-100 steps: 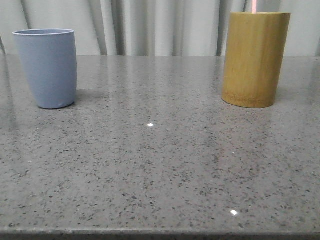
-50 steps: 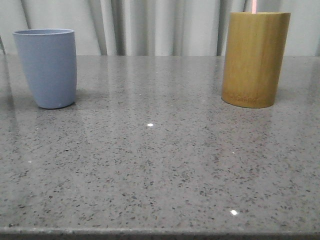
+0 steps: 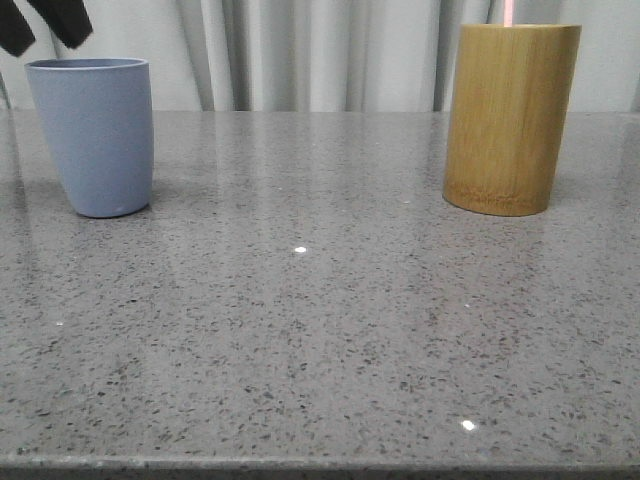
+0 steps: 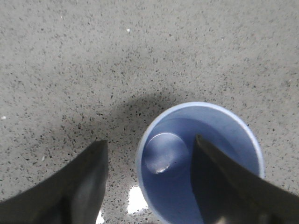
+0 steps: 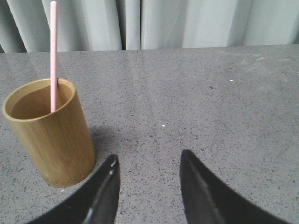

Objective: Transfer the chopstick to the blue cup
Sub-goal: 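Lower the left gripper onto the blue cup rim and grasp it, then lift the blue cup with the left gripper toward the bamboo cup, set down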

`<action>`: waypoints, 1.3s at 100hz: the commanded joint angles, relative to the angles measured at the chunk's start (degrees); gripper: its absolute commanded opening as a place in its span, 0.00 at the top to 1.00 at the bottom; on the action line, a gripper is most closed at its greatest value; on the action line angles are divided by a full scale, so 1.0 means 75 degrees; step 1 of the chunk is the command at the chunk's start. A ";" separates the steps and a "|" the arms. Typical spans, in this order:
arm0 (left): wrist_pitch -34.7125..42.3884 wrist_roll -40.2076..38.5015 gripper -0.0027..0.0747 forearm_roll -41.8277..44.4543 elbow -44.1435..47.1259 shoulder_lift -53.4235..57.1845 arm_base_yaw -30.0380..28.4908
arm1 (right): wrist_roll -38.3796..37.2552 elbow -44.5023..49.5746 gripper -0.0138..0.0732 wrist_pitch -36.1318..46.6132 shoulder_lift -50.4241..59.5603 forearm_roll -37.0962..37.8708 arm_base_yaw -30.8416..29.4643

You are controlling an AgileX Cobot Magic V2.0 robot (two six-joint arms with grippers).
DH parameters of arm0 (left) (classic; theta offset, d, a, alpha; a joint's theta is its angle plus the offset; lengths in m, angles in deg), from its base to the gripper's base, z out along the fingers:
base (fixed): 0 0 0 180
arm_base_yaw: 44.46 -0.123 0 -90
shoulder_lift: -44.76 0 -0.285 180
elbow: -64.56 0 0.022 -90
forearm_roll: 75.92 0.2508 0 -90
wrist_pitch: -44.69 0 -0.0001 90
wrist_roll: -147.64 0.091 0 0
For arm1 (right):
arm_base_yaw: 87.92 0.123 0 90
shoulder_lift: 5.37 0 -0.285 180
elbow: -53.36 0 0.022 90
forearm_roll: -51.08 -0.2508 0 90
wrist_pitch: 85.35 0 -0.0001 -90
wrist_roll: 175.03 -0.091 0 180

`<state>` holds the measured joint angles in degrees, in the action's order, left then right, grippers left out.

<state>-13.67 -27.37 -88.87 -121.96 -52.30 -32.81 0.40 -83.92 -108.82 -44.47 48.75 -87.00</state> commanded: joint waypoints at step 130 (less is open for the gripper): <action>-0.0455 -0.0145 0.99 -0.0113 -0.2506 -0.1620 0.1799 | 0.0006 -0.0286 0.46 0.0459 -0.0076 -0.0004 -0.0045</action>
<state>-17.98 -27.37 -88.33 -136.57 -64.88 -21.58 0.35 -83.92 -109.41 -44.47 48.75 -87.00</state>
